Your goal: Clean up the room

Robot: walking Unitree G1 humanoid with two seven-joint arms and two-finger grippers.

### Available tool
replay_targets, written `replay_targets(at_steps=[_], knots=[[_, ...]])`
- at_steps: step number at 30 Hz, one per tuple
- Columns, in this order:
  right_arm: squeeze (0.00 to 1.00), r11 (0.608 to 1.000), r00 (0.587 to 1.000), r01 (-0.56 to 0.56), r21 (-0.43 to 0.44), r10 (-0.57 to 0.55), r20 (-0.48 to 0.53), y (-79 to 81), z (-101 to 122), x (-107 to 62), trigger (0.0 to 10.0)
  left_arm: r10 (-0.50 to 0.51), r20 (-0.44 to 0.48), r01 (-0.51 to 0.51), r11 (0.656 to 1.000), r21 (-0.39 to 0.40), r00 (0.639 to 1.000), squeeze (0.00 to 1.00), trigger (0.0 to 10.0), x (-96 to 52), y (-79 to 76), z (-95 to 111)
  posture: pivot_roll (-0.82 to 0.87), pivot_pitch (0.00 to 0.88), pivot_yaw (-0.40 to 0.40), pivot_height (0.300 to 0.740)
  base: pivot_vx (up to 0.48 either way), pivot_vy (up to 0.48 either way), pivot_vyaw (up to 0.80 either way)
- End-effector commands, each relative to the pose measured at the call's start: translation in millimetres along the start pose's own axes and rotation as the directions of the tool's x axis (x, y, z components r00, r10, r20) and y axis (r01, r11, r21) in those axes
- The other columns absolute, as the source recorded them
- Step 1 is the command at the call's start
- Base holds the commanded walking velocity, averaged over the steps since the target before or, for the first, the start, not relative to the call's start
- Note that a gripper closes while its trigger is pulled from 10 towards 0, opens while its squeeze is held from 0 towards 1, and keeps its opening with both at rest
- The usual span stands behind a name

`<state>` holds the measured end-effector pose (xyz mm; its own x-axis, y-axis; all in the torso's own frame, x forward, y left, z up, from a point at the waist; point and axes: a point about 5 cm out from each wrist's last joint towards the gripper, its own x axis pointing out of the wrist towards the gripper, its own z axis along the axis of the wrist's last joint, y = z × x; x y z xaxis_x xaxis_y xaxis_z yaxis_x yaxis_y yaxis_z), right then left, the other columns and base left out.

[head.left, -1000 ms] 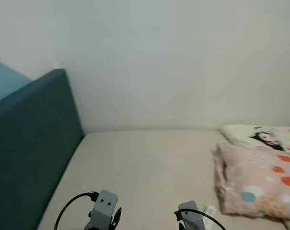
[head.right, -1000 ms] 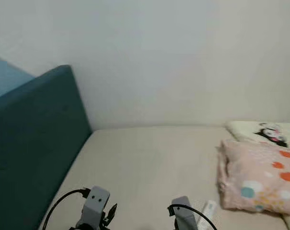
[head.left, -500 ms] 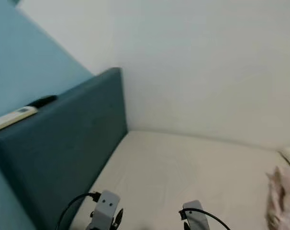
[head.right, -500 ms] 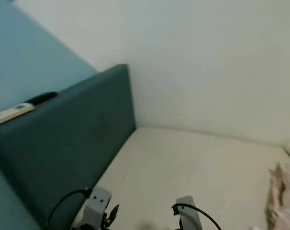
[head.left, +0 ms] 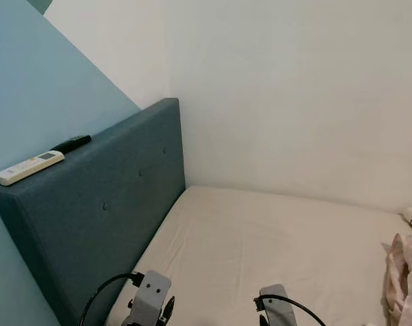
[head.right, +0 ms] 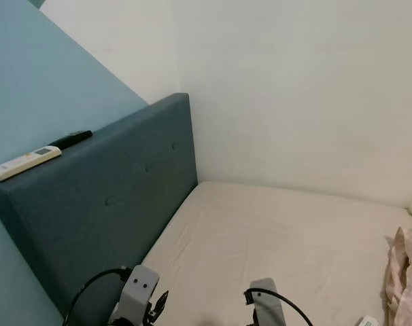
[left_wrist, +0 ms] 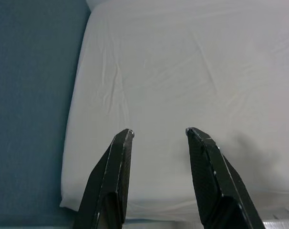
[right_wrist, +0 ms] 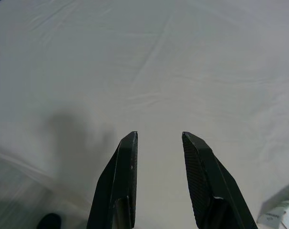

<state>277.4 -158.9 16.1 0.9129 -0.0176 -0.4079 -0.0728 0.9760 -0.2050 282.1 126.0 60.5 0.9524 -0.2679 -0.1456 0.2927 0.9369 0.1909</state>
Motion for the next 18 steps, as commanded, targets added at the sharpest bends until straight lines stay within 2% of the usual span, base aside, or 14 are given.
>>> replay_targets(at_steps=[1, 18], knots=[[0.0, 1.0, 1.0, 0.01, 0.012, -0.009, -0.017, -2.4, -5.0, -1.6, 10.0, -0.011, -0.013, 0.011, 1.0, 0.004, 1.0, 0.0, 10.0, -0.8, -2.0, -3.1, -0.01, 0.099, 0.012, 0.74, 0.0, -0.48, 0.0], [0.0, 1.0, 1.0, 0.012, 0.011, -0.012, -0.016, -3.9, -5.5, -1.9, 10.0, -0.006, -0.013, 0.006, 1.0, 0.003, 1.0, 0.0, 10.0, -1.5, -1.5, -3.6, -0.02, 0.089, 0.012, 0.74, 0.0, -0.475, 0.0]])
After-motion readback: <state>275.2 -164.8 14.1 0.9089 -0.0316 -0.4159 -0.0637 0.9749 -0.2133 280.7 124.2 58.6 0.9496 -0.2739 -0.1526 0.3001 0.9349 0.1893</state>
